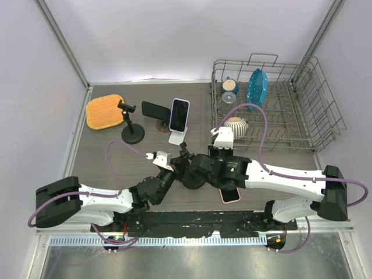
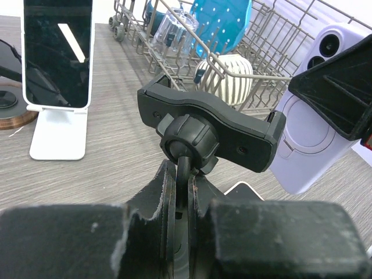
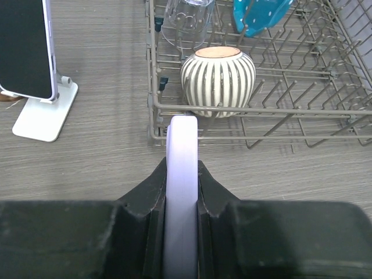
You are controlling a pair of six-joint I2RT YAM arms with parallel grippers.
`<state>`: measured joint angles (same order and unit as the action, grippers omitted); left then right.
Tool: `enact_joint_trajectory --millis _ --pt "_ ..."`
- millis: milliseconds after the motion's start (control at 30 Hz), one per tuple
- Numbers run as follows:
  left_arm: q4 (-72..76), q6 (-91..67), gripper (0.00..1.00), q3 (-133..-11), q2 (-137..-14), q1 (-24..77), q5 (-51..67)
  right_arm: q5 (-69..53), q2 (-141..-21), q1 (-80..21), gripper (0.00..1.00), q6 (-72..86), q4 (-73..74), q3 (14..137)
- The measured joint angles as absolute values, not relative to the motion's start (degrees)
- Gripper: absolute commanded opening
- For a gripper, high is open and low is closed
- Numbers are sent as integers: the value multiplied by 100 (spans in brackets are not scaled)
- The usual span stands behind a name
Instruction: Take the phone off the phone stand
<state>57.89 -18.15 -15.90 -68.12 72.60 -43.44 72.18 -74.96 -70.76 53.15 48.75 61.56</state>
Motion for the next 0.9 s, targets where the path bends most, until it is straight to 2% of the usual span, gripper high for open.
enact_joint_trajectory --millis 133,467,700,900 --pt "5789 -1761 0 -1594 -6812 7262 -4379 7192 -7308 -7076 1 5081 4525 5955" --pt "5223 -1236 0 -1951 -6888 6823 -4156 6558 -5461 -7076 1 3489 2432 4744" --pt "5043 -847 0 -2377 -7384 5951 -3822 6436 -4810 -7076 1 3138 1951 4370" --pt "5170 -650 0 -2617 -7784 5555 -3717 6401 -4724 -7076 1 3013 1916 4265"
